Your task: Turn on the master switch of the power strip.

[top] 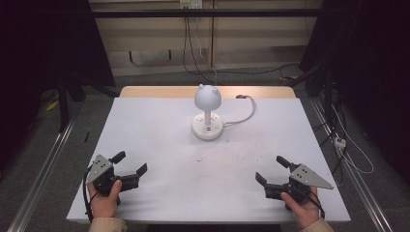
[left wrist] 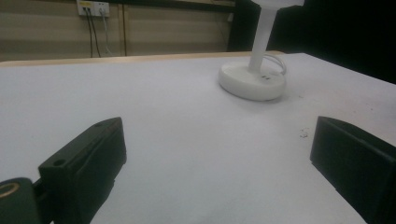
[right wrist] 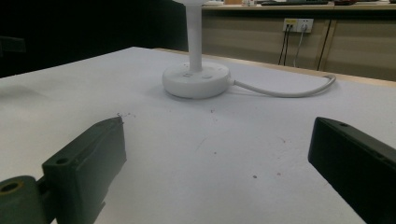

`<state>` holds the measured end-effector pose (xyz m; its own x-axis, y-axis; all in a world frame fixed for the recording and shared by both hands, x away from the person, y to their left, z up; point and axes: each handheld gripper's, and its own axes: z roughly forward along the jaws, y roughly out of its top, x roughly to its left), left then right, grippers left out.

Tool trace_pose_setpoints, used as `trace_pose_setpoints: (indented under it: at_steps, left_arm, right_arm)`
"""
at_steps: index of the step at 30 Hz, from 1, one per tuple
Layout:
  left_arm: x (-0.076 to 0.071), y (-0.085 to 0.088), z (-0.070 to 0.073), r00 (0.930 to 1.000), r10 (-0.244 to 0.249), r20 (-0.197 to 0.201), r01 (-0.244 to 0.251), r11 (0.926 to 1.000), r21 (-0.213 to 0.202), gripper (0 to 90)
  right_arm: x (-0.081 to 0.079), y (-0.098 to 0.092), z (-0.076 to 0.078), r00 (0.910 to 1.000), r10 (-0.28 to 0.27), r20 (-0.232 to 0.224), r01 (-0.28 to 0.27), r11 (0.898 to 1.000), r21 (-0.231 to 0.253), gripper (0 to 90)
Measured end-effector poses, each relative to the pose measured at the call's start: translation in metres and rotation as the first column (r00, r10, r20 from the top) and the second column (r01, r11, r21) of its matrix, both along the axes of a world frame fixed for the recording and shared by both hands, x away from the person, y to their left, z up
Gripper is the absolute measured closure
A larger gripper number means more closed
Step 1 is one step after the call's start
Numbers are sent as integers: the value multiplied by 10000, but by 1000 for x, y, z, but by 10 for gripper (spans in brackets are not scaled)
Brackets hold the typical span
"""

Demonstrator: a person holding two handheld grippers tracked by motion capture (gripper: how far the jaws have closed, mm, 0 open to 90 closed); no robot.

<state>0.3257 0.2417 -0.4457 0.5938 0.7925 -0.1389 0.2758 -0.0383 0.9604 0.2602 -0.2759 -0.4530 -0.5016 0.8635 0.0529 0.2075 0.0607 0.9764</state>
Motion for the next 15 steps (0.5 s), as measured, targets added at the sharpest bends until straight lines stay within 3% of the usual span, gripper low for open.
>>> trace_pose_setpoints:
  at_steps: [5, 15]
  left_arm:
    - [2, -6, 1, 9999, -155, 74, 156, 9999, -51, 33]
    - [18, -38, 6, 9983, -566, 144, 564, 9983, 127, 33]
  right_arm:
    - [0, 0, 0, 10000, 33, -31, -32, 10000, 31, 37]
    - [-2, -2, 1, 10000, -31, 8, 31, 10000, 66, 37]
